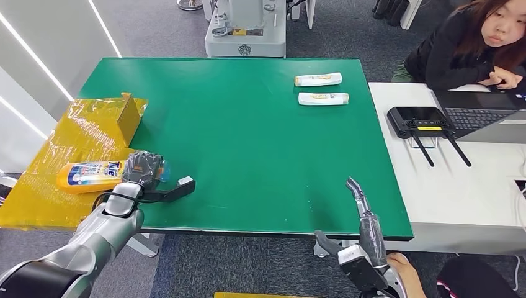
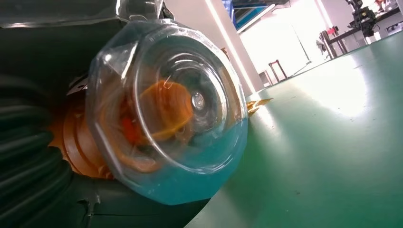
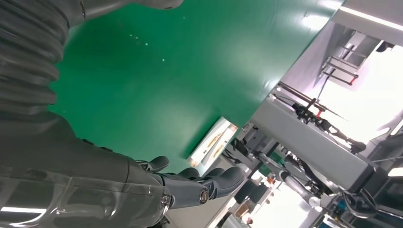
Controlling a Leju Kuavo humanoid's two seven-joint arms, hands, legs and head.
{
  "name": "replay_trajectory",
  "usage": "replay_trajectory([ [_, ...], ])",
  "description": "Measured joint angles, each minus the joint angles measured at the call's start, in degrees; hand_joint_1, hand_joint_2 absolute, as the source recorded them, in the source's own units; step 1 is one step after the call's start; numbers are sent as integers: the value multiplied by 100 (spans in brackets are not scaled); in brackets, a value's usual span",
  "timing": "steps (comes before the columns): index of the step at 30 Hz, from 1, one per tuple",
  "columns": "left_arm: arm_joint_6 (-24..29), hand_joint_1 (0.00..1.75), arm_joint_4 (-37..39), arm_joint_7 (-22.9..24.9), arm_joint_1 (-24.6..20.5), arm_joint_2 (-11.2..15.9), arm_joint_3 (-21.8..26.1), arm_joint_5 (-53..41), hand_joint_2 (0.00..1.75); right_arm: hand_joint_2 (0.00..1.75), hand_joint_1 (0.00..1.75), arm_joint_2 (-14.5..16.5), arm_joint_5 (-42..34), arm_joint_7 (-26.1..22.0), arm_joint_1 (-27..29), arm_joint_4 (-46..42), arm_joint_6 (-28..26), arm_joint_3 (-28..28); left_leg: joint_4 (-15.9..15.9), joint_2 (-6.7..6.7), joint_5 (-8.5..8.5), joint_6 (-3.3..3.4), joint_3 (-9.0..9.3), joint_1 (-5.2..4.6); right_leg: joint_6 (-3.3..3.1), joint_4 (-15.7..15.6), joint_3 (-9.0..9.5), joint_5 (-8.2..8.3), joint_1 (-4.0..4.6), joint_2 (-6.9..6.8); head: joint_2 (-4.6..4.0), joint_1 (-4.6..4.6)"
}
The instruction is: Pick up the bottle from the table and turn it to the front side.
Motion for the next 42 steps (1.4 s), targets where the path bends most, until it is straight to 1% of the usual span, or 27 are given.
replay_trajectory([
  [5,314,175,0,272,27,10,-38,-82,175,175,0,25,104,45,81,-101,0,8,0,0,0,0,0,0,0,0,0,0,0,-1,0,-1],
  [9,564,175,0,597,28,31,-297,-94,175,175,0,25,163,50,195,-193,-48,31,0,0,0,0,0,0,0,0,0,0,0,0,0,-1],
  [12,642,175,0,672,31,36,-471,-99,175,175,0,25,187,55,266,-257,-97,44,0,0,0,0,0,0,0,0,0,0,0,0,0,0],
  [15,844,175,0,592,45,36,-573,-100,175,175,0,25,207,90,328,-322,-137,56,0,0,0,0,0,0,0,-1,0,0,0,0,0,-1],
  [19,1198,175,-37,231,92,36,-614,-100,175,175,0,15,149,78,417,-374,-175,85,0,1,0,0,0,0,0,-1,0,0,0,0,0,-1],
  [21,1220,175,-138,67,155,42,-643,-100,175,175,0,7,110,43,435,-379,-176,121,0,1,0,0,0,0,0,-1,0,0,0,1,0,-1],
  [27,1223,175,-484,-202,291,52,-713,-98,175,175,0,6,94,24,405,-377,-112,209,0,0,0,0,0,0,0,-1,0,0,0,0,0,-2],
  [42,1222,175,-650,-279,358,40,-772,-80,175,175,0,6,103,32,361,-375,-81,304,0,0,0,0,0,0,0,-1,0,0,0,0,0,0],
])
